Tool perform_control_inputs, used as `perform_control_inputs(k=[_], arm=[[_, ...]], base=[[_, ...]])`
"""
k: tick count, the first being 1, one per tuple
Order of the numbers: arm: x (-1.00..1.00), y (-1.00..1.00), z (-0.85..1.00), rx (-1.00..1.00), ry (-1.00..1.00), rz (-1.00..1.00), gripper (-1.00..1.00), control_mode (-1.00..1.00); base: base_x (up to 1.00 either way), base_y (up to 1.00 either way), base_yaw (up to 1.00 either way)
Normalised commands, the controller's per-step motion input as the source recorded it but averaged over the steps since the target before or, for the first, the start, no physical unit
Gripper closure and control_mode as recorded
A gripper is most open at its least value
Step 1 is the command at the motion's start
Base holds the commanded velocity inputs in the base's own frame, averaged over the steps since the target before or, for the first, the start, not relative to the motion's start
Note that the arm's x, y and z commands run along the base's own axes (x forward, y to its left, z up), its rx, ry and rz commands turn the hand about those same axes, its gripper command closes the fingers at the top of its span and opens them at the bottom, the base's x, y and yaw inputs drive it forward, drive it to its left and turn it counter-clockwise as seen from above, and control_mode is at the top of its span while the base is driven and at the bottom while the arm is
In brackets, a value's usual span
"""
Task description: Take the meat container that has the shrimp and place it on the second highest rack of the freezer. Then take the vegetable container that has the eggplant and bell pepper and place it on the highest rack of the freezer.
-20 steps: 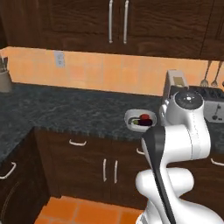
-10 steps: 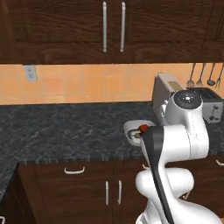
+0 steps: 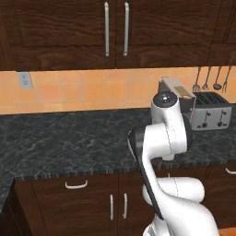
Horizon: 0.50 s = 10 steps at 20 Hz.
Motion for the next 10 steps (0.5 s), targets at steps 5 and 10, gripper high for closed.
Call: perform_control_inputs(k=[5,10], arm=[[0.96,-0.05,-0.9,0.0,0.27,0.01,-1.0,-1.0],[0.75,-0.18,-0.83,0.0,0.05,0.07,-1.0,-1.0]], base=[[0.0,0.0,0.0],[0.0,0.0,0.0]])
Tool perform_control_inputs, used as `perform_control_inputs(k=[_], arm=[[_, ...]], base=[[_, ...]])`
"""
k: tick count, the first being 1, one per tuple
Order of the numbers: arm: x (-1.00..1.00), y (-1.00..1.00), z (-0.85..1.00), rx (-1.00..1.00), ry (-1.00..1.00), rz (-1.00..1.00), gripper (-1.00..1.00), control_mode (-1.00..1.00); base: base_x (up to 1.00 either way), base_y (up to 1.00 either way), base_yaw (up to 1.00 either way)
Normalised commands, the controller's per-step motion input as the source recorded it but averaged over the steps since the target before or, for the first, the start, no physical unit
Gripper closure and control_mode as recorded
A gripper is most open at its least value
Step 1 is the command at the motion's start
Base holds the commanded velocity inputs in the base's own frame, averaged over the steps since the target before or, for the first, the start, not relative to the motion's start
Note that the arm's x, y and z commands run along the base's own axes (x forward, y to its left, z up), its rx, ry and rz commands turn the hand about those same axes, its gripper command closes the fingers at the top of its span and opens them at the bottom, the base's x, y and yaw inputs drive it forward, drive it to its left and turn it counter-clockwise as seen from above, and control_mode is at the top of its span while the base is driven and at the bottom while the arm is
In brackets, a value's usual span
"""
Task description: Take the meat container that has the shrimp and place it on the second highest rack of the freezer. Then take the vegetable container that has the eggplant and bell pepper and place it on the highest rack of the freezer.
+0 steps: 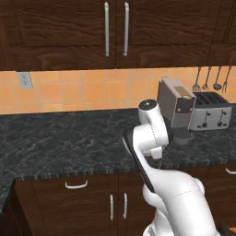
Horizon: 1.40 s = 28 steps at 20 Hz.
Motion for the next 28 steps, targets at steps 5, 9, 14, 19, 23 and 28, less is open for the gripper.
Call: perform_control_inputs(k=[5,9,14,19,23,28], arm=[[0.72,-0.2,-0.69,0.01,0.02,0.06,-1.0,-1.0],[0.49,-0.01,-0.68,0.0,0.07,0.0,-1.0,-1.0],[0.42,0.0,-0.66,0.0,0.07,0.0,-1.0,-1.0],[0.61,0.0,-0.54,0.0,0.09,0.0,-1.0,-1.0],[0.59,0.0,-0.47,0.0,0.07,0.0,-1.0,-1.0],[0.38,0.0,-0.49,0.0,0.06,0.0,1.0,-1.0]], base=[[0.0,0.0,0.0],[0.0,0.0,0.0],[0.0,0.0,0.0],[0.0,0.0,0.0],[0.0,0.0,0.0],[0.0,0.0,0.0]])
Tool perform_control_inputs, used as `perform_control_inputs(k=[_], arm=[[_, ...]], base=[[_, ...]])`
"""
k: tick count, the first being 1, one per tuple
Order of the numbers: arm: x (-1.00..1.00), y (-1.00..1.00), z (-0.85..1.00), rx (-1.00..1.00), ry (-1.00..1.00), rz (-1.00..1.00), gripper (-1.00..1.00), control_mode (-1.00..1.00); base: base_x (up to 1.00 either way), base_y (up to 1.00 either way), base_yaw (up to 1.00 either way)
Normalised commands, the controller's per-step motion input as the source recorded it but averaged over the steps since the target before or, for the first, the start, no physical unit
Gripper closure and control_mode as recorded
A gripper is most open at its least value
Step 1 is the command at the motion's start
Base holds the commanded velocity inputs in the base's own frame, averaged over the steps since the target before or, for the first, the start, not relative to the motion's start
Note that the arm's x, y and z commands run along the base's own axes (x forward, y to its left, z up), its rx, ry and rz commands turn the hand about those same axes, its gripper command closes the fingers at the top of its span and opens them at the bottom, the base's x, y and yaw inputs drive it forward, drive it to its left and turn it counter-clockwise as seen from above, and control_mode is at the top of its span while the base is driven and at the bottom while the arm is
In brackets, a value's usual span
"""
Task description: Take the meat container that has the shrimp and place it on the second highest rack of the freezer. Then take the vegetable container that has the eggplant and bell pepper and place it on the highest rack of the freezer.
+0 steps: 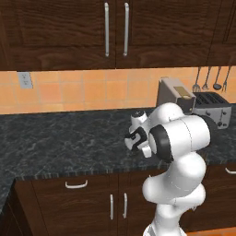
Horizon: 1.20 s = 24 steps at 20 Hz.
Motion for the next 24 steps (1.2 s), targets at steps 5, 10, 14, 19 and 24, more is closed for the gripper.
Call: perform_control_inputs(k=[5,10,14,19,24], arm=[[-0.07,0.0,-0.53,0.0,0.0,0.0,1.0,-1.0],[-0.3,0.0,-0.28,0.0,-0.11,0.0,1.0,-1.0],[-0.17,0.09,0.02,0.0,-0.13,0.01,1.0,-1.0],[-0.36,0.34,0.44,0.0,-0.15,0.04,1.0,-1.0],[-0.58,0.33,0.99,0.0,-0.22,0.06,1.0,-1.0]], base=[[0.0,0.0,0.0],[0.0,0.0,0.0],[0.0,0.0,0.0],[0.0,0.0,0.0],[0.0,0.0,0.0]])
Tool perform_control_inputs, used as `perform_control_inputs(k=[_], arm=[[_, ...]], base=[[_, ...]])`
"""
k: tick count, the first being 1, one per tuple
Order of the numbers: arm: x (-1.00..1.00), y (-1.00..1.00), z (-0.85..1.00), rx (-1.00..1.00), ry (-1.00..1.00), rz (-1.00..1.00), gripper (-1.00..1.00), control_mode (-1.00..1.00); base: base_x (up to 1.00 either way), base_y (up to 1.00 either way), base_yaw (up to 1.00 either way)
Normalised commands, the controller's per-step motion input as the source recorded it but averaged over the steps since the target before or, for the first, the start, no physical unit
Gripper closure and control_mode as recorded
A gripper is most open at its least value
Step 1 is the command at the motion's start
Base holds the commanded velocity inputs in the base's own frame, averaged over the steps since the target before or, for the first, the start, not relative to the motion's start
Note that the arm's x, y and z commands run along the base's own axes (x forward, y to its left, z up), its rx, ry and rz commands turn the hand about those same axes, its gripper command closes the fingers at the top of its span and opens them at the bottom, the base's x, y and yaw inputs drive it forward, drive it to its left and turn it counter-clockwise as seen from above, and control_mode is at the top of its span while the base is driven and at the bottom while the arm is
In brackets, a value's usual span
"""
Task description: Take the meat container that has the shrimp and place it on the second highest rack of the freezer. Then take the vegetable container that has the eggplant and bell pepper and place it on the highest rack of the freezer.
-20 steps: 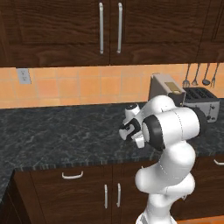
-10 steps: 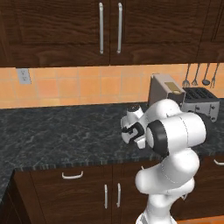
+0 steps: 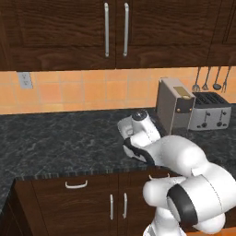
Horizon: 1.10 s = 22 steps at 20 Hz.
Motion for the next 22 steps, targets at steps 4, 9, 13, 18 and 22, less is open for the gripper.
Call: perform_control_inputs(k=[4,9,13,18,22], arm=[[-0.8,0.1,1.0,0.04,-0.06,0.05,1.0,-1.0],[-0.99,0.0,0.94,0.07,0.0,0.01,1.0,-1.0],[-1.0,0.0,0.64,0.02,0.0,0.01,1.0,-1.0],[-1.0,0.0,0.15,0.0,-0.08,0.02,1.0,-1.0],[-1.0,-0.28,-0.2,0.05,-0.41,0.0,1.0,-1.0]], base=[[0.0,0.0,0.0],[0.0,0.0,0.0],[0.0,0.0,0.0],[0.0,0.0,0.0],[0.0,0.0,0.0]])
